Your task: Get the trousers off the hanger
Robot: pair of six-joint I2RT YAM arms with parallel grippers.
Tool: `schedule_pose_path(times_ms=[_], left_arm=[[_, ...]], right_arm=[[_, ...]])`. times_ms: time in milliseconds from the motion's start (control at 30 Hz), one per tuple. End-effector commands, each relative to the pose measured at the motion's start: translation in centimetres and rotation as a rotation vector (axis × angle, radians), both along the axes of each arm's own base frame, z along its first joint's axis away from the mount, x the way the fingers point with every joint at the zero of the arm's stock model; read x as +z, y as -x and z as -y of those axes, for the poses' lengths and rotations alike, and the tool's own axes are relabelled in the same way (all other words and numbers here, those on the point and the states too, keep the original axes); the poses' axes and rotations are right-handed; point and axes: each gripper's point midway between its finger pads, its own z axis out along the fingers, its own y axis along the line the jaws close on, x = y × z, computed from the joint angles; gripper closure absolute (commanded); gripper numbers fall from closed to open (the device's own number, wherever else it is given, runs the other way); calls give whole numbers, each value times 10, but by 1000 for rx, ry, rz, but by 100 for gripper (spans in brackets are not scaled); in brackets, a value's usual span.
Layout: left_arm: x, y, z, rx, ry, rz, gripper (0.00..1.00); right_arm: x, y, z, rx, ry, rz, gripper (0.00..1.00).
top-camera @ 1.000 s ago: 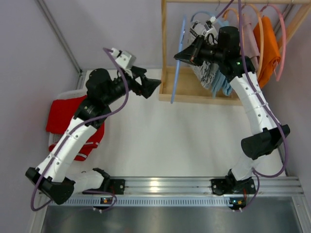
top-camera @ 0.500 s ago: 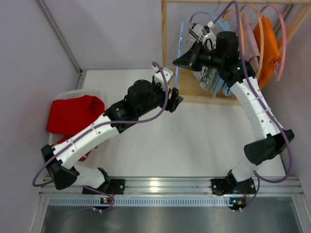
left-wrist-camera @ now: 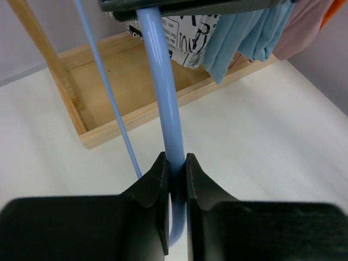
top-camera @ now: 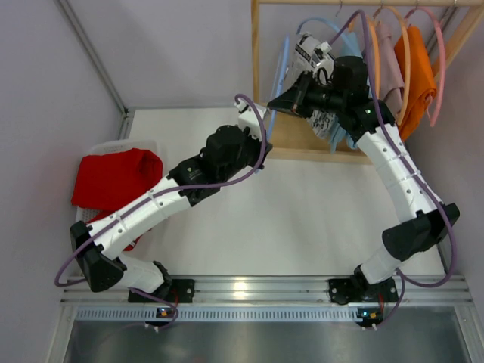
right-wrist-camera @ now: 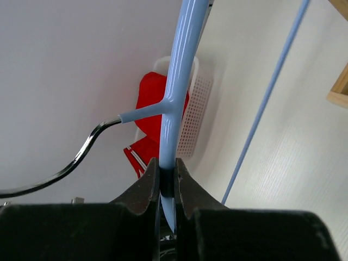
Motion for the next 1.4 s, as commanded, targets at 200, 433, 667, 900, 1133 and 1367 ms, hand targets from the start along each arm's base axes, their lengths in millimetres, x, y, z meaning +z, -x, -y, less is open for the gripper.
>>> schedule_pose_path(times_ms=[200,433,667,900,1133,1367], left_arm=[[28,9,-1,3,84,-4,100],[46,14,-2,9,152,-43,100],[64,11,-4,4,226,-80,100],[102,6,2,-69,266,-59,100],[106,-20,2,-183,321,-209,100],[124,-37,9,-314,366,-236,100]], right_arm=[[42,28,-5,70,-74,124,51],[42,29,-3,74,-75,134,5],[39,30,11,62,-61,149,0],[51,15,57,-24,-72,179,0],[90,3,114,-132,-131,248,1],[89,11,127,-149,-144,255,1]])
